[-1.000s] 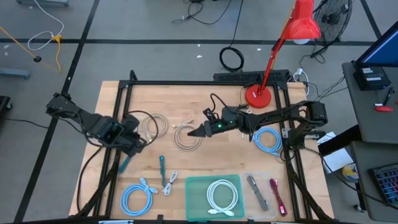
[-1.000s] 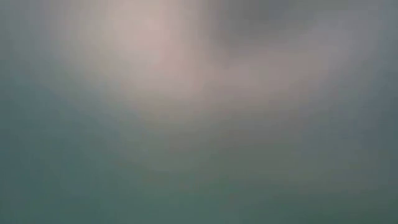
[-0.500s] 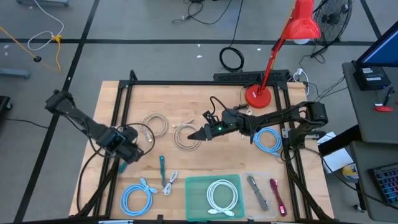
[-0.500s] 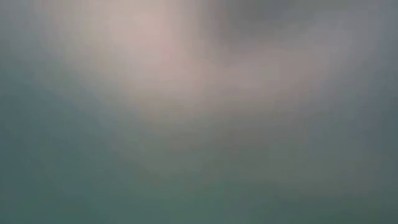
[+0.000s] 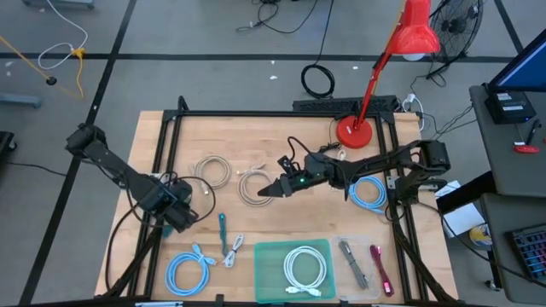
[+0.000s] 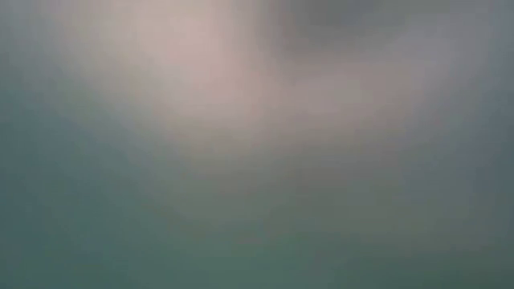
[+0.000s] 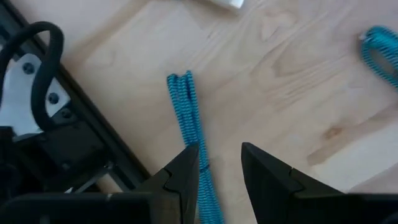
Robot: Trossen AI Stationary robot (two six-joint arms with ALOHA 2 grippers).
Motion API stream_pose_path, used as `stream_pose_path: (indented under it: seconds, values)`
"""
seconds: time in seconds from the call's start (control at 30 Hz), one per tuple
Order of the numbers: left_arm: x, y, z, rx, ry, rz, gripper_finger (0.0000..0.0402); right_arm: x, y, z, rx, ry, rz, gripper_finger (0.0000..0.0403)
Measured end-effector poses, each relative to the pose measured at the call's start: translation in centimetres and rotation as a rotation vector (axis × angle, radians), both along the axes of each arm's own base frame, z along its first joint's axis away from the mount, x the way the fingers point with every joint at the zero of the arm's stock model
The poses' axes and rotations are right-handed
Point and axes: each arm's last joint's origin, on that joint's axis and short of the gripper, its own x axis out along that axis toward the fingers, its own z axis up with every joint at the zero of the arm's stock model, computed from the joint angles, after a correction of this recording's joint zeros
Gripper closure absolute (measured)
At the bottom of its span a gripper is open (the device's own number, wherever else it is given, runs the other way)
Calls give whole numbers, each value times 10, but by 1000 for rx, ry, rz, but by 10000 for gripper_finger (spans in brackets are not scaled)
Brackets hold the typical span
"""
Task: Pick & Place USB Port
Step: Put the left blue charger cable into the white transparent bin
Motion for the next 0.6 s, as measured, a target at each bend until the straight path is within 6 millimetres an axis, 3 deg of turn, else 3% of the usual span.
stream_pose_path:
  seconds: [0.3, 0.6]
  values:
    - [6, -9, -14, 42, 103, -37, 277, 0, 2, 0, 0, 0, 6, 273]
    - [14, -16, -32, 44, 207, 35, 277, 0, 6, 0, -8, -4, 14, 273]
